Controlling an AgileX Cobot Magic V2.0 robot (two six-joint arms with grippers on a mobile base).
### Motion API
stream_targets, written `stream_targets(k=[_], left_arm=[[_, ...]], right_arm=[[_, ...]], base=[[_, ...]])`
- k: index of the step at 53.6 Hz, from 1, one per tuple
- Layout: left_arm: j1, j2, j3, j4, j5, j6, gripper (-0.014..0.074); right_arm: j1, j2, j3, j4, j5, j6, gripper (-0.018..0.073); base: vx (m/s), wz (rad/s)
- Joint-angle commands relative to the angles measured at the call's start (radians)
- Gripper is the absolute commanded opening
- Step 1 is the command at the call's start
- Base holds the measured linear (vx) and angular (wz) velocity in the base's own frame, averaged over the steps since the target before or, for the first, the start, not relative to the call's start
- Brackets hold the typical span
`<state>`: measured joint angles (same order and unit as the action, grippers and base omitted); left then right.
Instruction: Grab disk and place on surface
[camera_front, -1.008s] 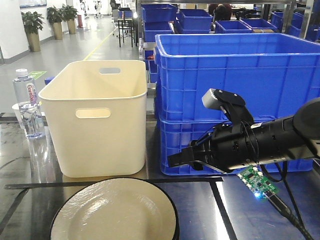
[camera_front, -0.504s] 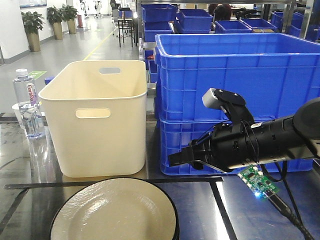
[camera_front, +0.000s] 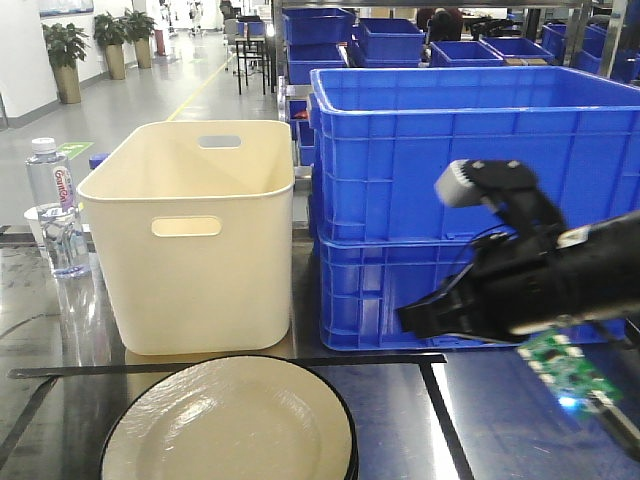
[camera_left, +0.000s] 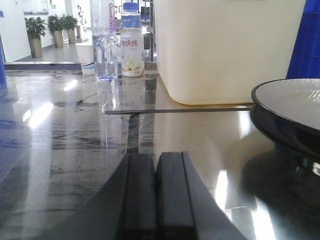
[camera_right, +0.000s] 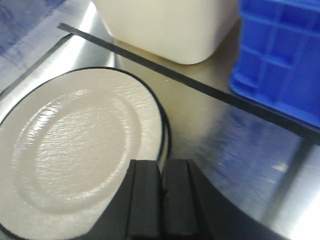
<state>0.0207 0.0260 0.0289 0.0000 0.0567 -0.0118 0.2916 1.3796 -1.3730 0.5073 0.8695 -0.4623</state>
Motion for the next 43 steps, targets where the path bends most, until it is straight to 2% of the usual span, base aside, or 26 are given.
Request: stream_targets(k=[1, 5, 9, 16, 21, 26, 35, 39, 43], left_arm=[[-0.005, 0.007, -0.019, 0.000, -0.082, 0.004, -0.0009], [-0.005, 0.007, -0.019, 0.000, -0.082, 0.004, -0.0009], [-0.005, 0.007, -0.019, 0.000, -0.082, 0.004, -0.0009], [-0.005, 0.007, -0.019, 0.000, -0.082, 0.004, -0.0009], [-0.005, 0.007, -0.019, 0.000, -0.082, 0.004, -0.0009], [-0.005, 0.007, -0.019, 0.000, -0.082, 0.004, -0.0009], [-0.005, 0.007, -0.019, 0.000, -0.082, 0.004, -0.0008], [-0.005, 0.007, -0.019, 0.000, -0.082, 0.004, -0.0008], [-0.005, 0.007, -0.019, 0.000, -0.082, 0.004, -0.0008]], right_arm=[[-0.003, -0.102, -0.018, -0.092, -0.046, 0.119, -0.0013], [-0.003, -0.170, 0.048, -0.175, -0.123, 0.221, -0.0012], [-0.003, -0.253, 0.174, -0.222, -0.262, 0.298, -0.0011], [-0.003, -0.392, 0.409, -0.252, -0.507, 0.329, -0.0011], [-0.003, -0.512, 0.585, -0.322, -0.635, 0.331, -0.0009], [-0.004, -0.622, 0.724, -0.406, -0.690, 0.352, -0.0009], [-0.008, -0.833, 0.922, -0.593, -0.696, 0.548, -0.0009], [-0.038, -0.916, 0.992, -0.674, -0.695, 0.621, -0.0009], [-0.091, -1.012, 1.061, -0.695, -0.695, 0.657, -0.0008]], base=[[0.00, 0.00], [0.00, 0.00], [0.00, 0.00], [0.00, 0.00], [0.00, 0.00], [0.00, 0.00], [0.00, 0.00], [0.00, 0.00], [0.00, 0.00]])
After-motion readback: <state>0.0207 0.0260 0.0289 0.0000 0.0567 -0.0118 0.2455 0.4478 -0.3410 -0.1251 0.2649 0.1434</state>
